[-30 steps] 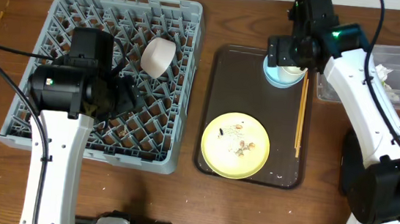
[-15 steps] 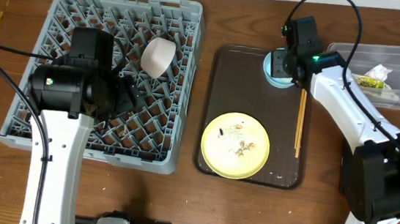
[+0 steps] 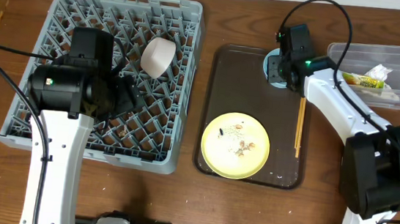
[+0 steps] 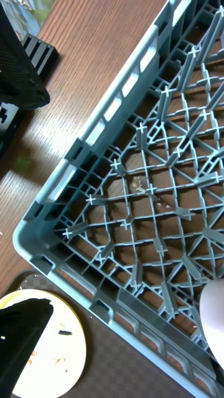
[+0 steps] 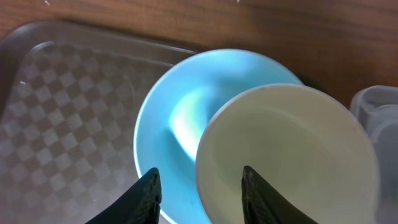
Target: Sort waste into correct bins and load items into the dishwasher
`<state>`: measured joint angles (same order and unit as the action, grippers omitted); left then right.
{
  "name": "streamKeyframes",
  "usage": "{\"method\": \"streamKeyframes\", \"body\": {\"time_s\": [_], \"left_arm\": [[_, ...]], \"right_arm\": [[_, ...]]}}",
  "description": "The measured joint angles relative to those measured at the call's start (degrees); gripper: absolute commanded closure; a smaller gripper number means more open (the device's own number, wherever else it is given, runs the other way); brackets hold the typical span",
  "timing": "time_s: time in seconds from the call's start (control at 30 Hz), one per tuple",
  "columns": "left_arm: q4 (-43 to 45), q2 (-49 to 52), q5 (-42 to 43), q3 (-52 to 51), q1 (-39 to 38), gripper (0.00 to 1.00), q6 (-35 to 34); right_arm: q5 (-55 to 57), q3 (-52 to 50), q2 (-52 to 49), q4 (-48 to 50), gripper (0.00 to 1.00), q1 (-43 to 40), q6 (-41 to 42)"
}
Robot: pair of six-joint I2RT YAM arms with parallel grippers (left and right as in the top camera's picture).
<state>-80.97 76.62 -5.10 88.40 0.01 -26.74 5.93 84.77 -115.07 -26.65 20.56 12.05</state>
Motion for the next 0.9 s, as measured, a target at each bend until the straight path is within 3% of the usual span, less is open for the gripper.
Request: {"method": "streamKeyframes", "body": {"time_s": [0.53, 0.7, 0.9], "left_arm": [[0.0, 0.0, 0.0, 0.0, 0.0, 0.02, 0.0], [0.0, 0.0, 0.0, 0.0, 0.0, 0.02, 0.0], [0.0, 0.0, 0.0, 0.0, 0.0, 0.02, 0.0]], "right_arm": [[-0.1, 2.5, 0.1, 0.2, 0.44, 0.2, 0.5], [-0.2, 3.2, 3.5, -0.8, 0.46, 0.2, 0.5], [0.0, 3.6, 4.0, -3.2, 0.57, 0.2, 0.5]]}}
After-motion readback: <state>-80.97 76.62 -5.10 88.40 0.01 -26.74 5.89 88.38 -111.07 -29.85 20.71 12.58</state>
